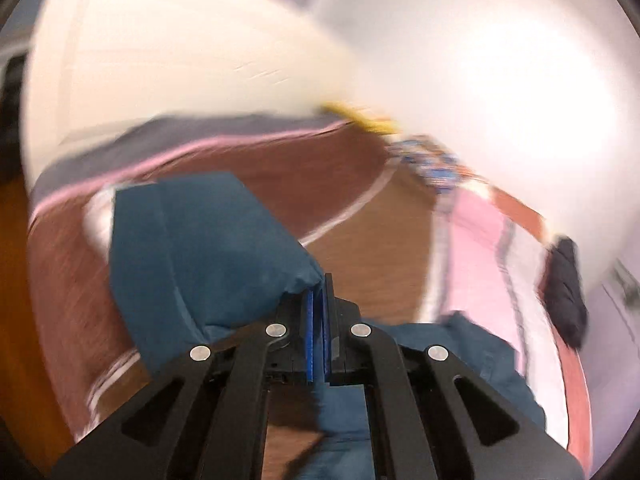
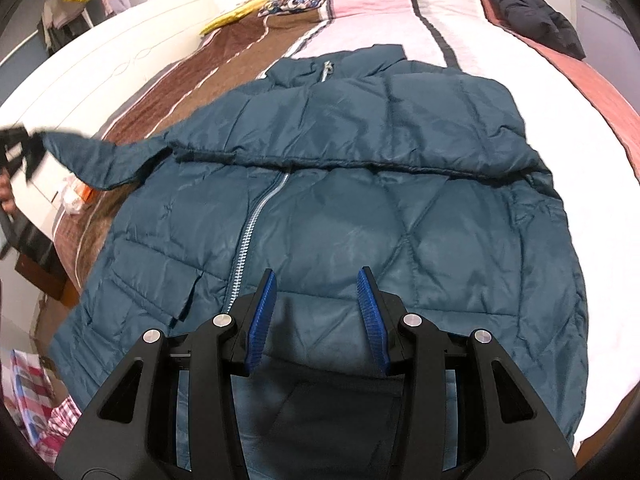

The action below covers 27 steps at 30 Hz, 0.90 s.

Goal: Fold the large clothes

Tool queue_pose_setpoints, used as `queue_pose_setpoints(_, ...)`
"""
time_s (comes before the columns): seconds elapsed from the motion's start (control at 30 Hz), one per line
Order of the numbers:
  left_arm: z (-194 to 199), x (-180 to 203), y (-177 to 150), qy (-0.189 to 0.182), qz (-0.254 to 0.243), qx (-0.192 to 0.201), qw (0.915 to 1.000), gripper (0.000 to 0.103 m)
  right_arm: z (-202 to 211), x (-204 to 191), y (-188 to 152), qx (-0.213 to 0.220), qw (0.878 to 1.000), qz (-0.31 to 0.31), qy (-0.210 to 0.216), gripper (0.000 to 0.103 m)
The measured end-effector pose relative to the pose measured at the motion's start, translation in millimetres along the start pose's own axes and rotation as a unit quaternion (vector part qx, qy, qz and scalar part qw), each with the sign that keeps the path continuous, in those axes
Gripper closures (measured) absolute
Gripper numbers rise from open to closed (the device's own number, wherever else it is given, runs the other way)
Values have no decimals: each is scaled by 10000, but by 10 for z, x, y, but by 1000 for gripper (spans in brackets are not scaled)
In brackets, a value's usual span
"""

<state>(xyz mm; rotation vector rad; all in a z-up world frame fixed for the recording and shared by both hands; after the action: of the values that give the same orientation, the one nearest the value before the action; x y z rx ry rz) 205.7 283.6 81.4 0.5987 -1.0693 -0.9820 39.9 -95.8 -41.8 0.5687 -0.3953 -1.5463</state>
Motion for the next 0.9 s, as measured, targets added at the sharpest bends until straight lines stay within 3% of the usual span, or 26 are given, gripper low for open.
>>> queue_pose_setpoints(0.1,1,776,80,-699,-549,-18,9960,101,62,153,54,112,9998,-153,-59,61)
queue_pose_setpoints(0.2,-38,1497,-65,-1390,-934,-221,9856,101,125,378,121,189,9989,-434,-77,61)
queue_pose_setpoints(0.33,-204,2283,-598,-2186,-1200,-813,9650,101,228,736,220,378,9963,-725,-256,61)
queue_pose_setpoints(0.43,-436,2714,-1265,-2538,-1442,-1473,9450,101,282,1040,270,483,9936,-907,-477,61)
queue_pose_setpoints(0.57,-792,2915,-2092,-2554,-1646,-2265,9254,101,311,1341,266,519,9898,-1185,-597,61)
queue_pose_setpoints(0.67,-1058,2846,-2645,-2327,-1644,-2776,9175,101,287,1457,244,483,9886,-1285,-618,61)
queue_pose_setpoints(0.77,-1189,2731,-2959,-2150,-1745,-3104,9094,98,226,1492,226,418,9887,-1307,-610,61)
queue_pose_setpoints(0.8,-1215,2699,-3046,-2072,-1821,-3193,9066,94,208,1496,217,396,9888,-1314,-592,61)
queue_pose_setpoints(0.9,-1188,2702,-3170,-2082,-1894,-3407,8971,54,168,1472,192,340,9891,-1324,-541,61)
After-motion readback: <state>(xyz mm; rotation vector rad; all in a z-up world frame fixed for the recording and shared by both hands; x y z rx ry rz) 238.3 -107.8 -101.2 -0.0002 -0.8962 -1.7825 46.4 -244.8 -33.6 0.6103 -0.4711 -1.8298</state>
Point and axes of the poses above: each gripper's, at about its wrist camera, not at the fingertips, and z roughly against the way its jaws point, x to its right, y to its top, the point moved 10 cm from there along -z, roughly the way its jaws point, and after that the axes turned 11 degrees about -y, right-handed, at the moved point
